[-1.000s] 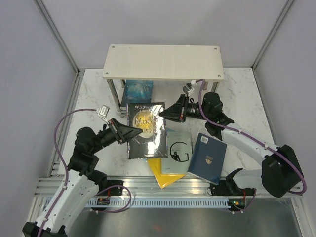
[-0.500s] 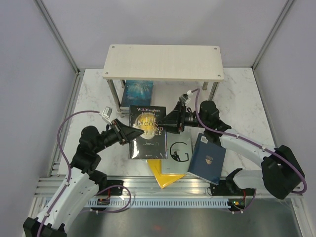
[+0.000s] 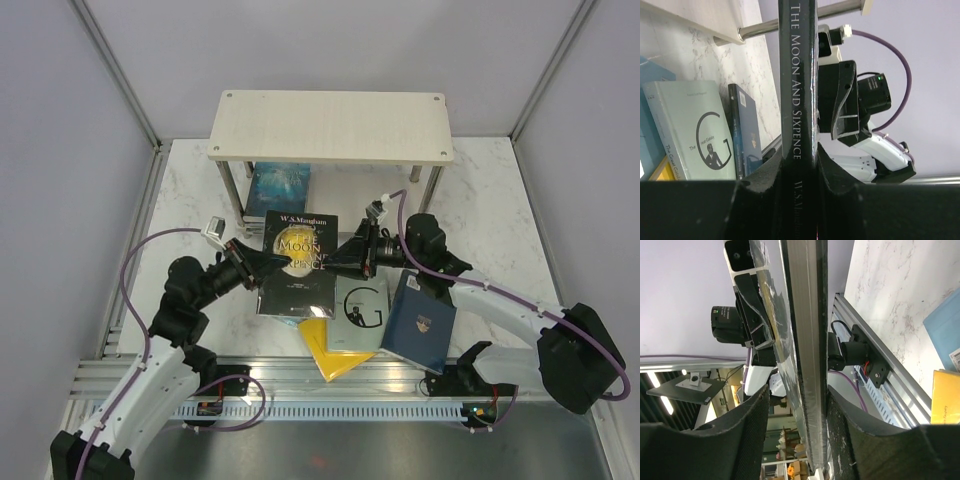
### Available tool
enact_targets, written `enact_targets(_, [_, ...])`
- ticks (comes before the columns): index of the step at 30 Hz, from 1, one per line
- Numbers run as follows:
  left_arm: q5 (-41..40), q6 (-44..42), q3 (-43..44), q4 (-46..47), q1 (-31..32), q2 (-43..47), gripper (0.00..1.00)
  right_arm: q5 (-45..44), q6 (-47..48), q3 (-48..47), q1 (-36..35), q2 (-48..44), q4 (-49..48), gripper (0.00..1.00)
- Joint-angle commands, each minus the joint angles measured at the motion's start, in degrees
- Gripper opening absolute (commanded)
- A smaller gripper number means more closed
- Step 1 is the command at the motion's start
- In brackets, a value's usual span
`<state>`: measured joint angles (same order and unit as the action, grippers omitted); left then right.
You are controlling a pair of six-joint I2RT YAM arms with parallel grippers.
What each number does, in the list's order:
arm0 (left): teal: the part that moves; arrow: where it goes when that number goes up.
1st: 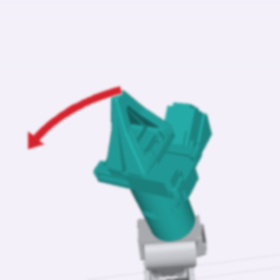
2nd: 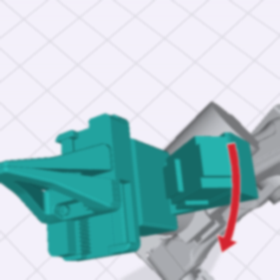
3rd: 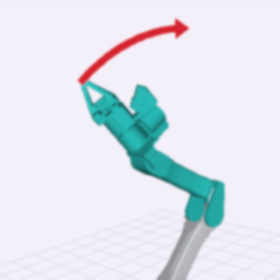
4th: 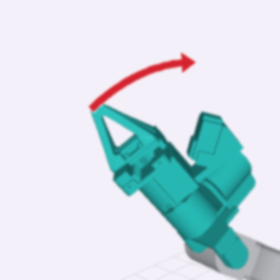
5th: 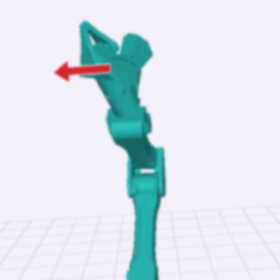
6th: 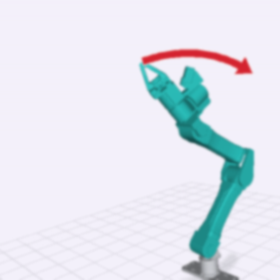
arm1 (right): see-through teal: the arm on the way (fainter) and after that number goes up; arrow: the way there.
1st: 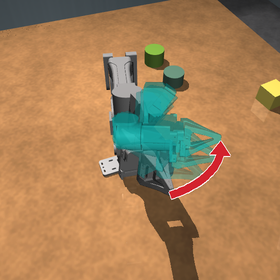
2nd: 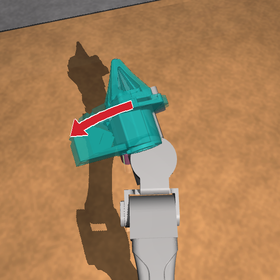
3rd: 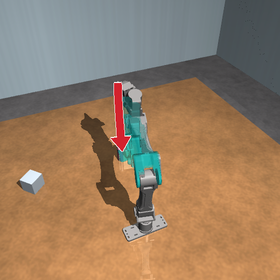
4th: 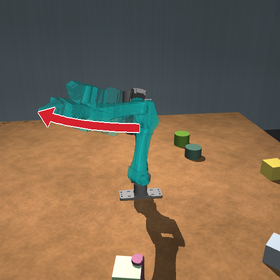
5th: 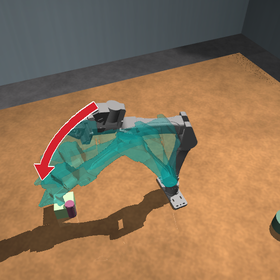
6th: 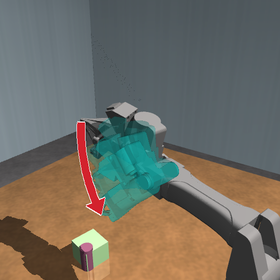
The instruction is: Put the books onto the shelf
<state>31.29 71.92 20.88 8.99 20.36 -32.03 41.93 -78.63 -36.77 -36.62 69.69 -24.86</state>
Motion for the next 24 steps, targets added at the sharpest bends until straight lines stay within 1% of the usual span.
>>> enact_targets(1, [-7.64,2.17,-1.72,4.19,-0.76,-2.51,0.02,1.75,-4.51,-2.07,-2.66,-2.89,-8.88,0.51])
enact_targets(5, [-9.22,3.31,-1.99,4.28,-0.76,-3.39,0.02,-0.27,-6.79,-2.51,-5.38,-2.46,-12.22,0.50])
enact_targets(8, [-11.16,4.63,-2.77,4.45,-0.76,-2.95,0.02,-1.33,-6.98,-2.95,-7.06,-1.93,-12.75,0.48])
enact_targets(13, [-11.69,4.72,-2.95,2.96,-0.76,-2.34,0.02,-2.38,-6.45,-3.22,-7.68,-2.19,-11.79,0.37])
enact_targets(14, [-11.86,4.55,-3.04,2.52,-0.76,-1.46,0.02,-2.73,-6.19,-3.13,-7.59,-2.28,-11.53,0.29])
enact_targets(16, [-12.48,4.11,-2.87,0.07,-0.85,-0.49,0.02,-3.17,-5.83,-2.95,-7.67,-2.54,-10.74,0.20])
enact_targets(17, [-12.65,3.76,-2.52,-0.81,-0.85,0.12,0.02,-4.04,-4.88,-2.95,-7.59,-2.89,-9.17,0.09])
enact_targets(18, [-12.74,2.62,-2.08,-1.95,-0.94,0.21,0.02,-4.92,-4.26,-2.95,-7.59,-3.24,-8.02,0.03])
enact_targets(19, [-12.66,1.92,-0.51,-5.36,-1.02,0.30,0.05,-5.71,-3.29,-3.04,-7.59,-3.51,-6.44,0.00])
enact_targets(20, [-12.48,0.95,0.38,-6.96,-1.11,0.13,0.11,-6.68,-2.50,-3.13,-7.59,-3.86,-4.95,0.00])
enact_targets(21, [-12.31,-1.50,1.52,-8.63,-1.20,-0.05,0.19,-8.08,-0.49,-3.82,-7.15,-4.21,-1.54,0.00])
enact_targets(22, [-12.39,-2.82,2.75,-11.51,-1.29,-0.22,0.38,-8.53,0.40,-4.27,-6.80,-4.13,-0.20,0.00])
enact_targets(23, [-12.39,-4.23,5.46,-15.81,-1.29,-0.31,0.50,-8.88,1.02,-4.79,-5.75,-3.69,1.47,0.00])
enact_targets(24, [-12.74,-7.03,6.70,-18.20,-1.29,-0.23,0.63,-9.41,1.54,-5.58,-5.05,-3.42,1.83,0.00])
